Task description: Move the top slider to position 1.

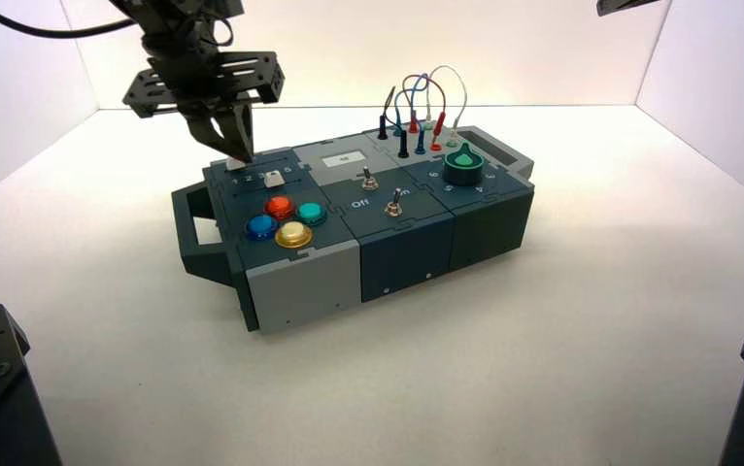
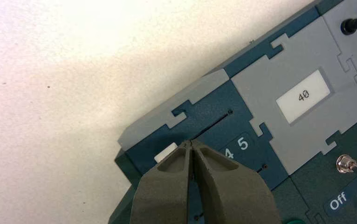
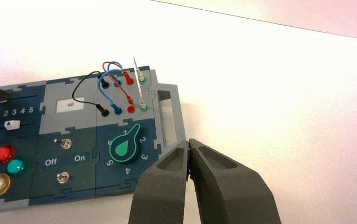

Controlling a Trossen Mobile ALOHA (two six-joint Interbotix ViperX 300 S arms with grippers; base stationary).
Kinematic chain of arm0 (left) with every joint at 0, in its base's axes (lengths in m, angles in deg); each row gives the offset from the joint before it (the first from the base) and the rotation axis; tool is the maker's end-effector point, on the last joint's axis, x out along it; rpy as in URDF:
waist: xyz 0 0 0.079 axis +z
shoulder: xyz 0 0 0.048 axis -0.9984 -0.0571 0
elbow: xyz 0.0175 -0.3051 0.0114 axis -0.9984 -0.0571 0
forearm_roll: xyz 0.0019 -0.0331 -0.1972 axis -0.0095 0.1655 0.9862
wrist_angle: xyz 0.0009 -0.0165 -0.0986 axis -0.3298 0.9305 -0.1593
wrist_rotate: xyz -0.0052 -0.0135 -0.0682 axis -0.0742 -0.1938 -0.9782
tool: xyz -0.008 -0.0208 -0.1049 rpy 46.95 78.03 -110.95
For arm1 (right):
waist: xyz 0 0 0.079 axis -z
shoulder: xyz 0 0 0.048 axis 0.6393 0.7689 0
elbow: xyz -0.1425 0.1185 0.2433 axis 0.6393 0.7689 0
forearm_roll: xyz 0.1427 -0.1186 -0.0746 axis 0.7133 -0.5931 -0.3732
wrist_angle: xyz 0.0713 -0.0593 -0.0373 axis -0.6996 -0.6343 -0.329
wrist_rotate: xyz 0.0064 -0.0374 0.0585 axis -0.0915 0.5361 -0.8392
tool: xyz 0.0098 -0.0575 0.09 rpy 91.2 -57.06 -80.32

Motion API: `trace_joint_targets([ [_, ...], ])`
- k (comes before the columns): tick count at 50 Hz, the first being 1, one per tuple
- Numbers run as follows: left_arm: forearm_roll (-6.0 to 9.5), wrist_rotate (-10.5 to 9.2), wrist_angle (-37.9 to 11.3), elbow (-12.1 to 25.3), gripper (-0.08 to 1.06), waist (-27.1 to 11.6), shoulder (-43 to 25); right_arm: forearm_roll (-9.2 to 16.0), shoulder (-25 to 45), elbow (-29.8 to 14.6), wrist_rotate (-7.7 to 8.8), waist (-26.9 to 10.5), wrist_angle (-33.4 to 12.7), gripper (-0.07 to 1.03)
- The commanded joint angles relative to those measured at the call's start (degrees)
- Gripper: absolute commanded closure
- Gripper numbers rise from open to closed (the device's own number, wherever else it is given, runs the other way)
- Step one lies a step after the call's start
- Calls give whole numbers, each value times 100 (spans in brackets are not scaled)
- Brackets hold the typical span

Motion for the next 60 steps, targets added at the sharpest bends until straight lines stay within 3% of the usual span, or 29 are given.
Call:
trace_joint_targets([
  [1, -26, 18, 18, 9, 101, 132, 193, 18, -18, -114, -9, 18, 35, 98],
  [35, -62, 123, -149, -229, 101, 264, 352, 18, -18, -114, -9, 18, 18, 98],
  [60, -79, 149, -475, -352, 101, 264, 984, 26, -18, -114, -9, 18, 0, 98],
])
